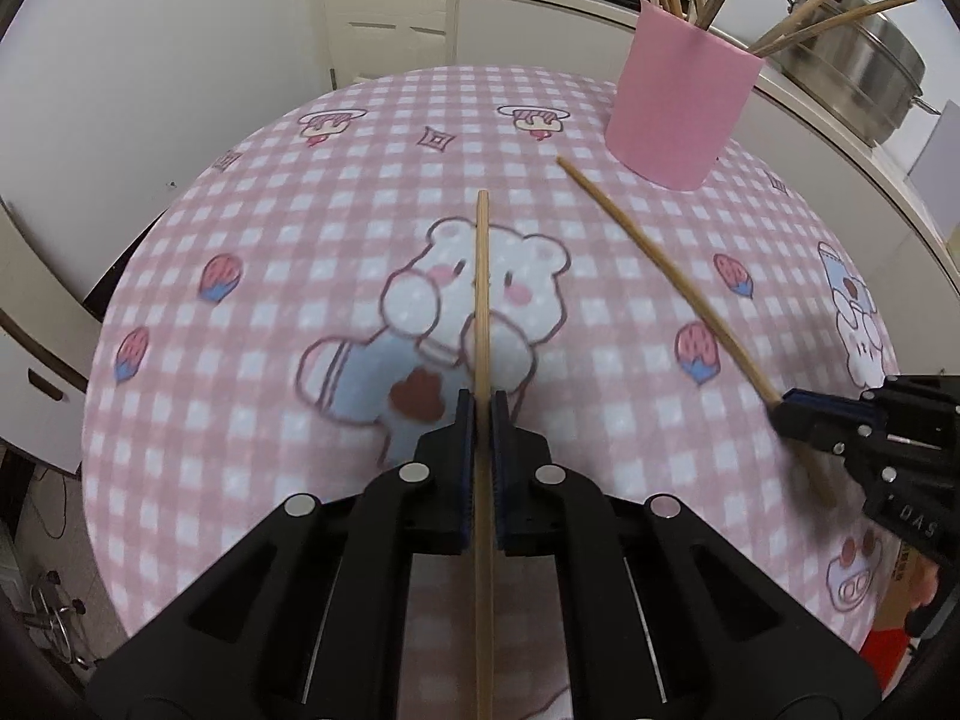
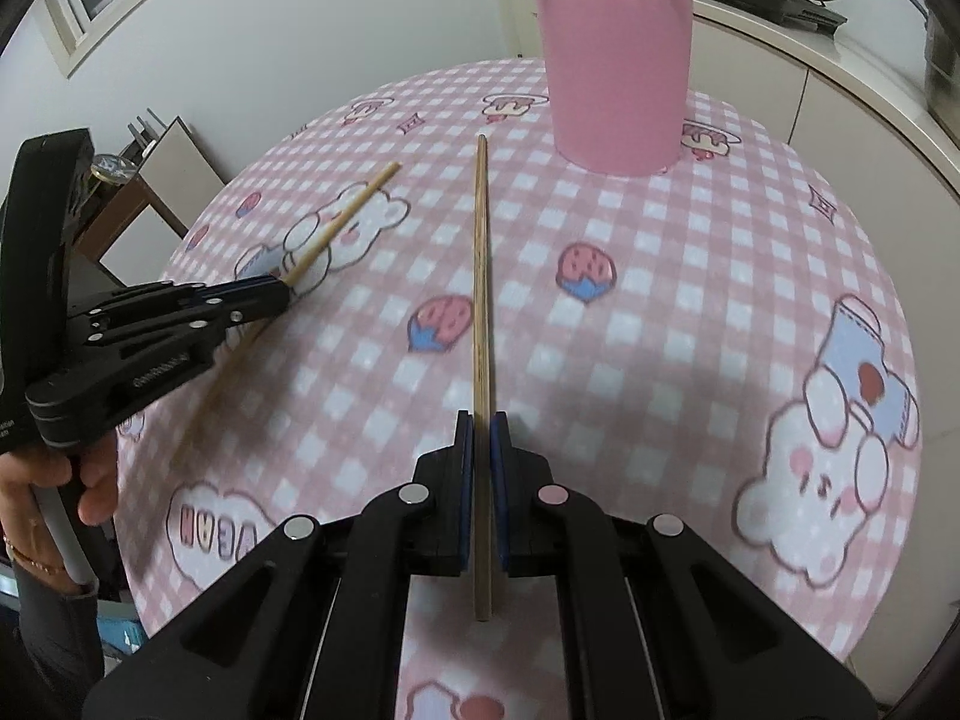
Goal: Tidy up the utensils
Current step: 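Grasp a chopstick with the right gripper while the left gripper grasps another, then lift both held chopsticks upright and carry them over the pink cup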
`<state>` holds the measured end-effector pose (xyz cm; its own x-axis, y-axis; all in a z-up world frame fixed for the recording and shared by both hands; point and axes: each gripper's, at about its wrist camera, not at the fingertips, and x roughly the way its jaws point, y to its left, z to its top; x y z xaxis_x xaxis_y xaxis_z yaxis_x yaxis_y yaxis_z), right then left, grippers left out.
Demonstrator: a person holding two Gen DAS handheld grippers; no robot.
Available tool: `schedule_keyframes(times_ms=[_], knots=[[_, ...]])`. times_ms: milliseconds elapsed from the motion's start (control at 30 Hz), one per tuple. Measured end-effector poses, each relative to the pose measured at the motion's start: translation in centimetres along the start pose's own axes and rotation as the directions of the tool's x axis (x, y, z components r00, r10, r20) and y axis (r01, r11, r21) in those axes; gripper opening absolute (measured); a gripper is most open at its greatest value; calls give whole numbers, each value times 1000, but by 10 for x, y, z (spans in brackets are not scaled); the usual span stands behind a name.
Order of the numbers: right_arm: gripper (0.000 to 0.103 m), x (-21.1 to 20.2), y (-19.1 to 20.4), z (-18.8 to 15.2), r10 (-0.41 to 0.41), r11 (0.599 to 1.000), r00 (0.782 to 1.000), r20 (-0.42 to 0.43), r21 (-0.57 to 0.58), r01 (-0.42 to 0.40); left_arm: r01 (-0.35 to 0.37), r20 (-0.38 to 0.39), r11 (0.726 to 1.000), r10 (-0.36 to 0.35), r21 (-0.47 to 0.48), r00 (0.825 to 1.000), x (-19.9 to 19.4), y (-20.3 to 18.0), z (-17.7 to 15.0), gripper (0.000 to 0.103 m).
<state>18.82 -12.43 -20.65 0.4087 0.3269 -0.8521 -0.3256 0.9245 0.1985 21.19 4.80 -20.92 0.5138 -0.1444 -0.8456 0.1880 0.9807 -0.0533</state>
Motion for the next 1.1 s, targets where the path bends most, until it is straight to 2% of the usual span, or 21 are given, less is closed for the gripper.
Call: schedule_keyframes(times_ms=[200,367,467,533,633,767,800,1033,1067,1100], knots=[[6,2,6,4,-28,1000,999,14,-11,29,20,3,1000,-20,-22,1000,-1,6,2,6],[6,11,7,25,-27,1000,999,46,-8,27,20,0,1000,-20,-12,1000,11,5,20,7],[9,20,8,43,-26,1000,998,60,-11,26,10,-6,1000,-10,-8,1000,20,5,32,7],[15,26,9,52,-25,1000,998,65,-16,26,7,-9,1000,-7,-5,1000,26,6,40,7],[17,34,9,68,-29,999,996,80,-15,30,6,-12,1000,-6,1,1000,33,7,52,7],[17,47,9,85,-35,999,996,79,-20,37,-9,0,1000,9,-4,1000,42,9,67,31],[17,50,8,89,-40,999,996,79,-24,42,-14,3,1000,14,-3,1000,44,9,69,32],[14,67,8,101,-73,996,995,61,-54,76,-31,5,1000,31,4,1000,55,10,83,31],[14,68,8,103,-73,996,996,60,-53,76,-36,7,999,36,11,999,56,9,84,29],[12,69,8,103,-75,996,995,60,-53,78,-41,10,999,41,15,999,57,8,84,21]])
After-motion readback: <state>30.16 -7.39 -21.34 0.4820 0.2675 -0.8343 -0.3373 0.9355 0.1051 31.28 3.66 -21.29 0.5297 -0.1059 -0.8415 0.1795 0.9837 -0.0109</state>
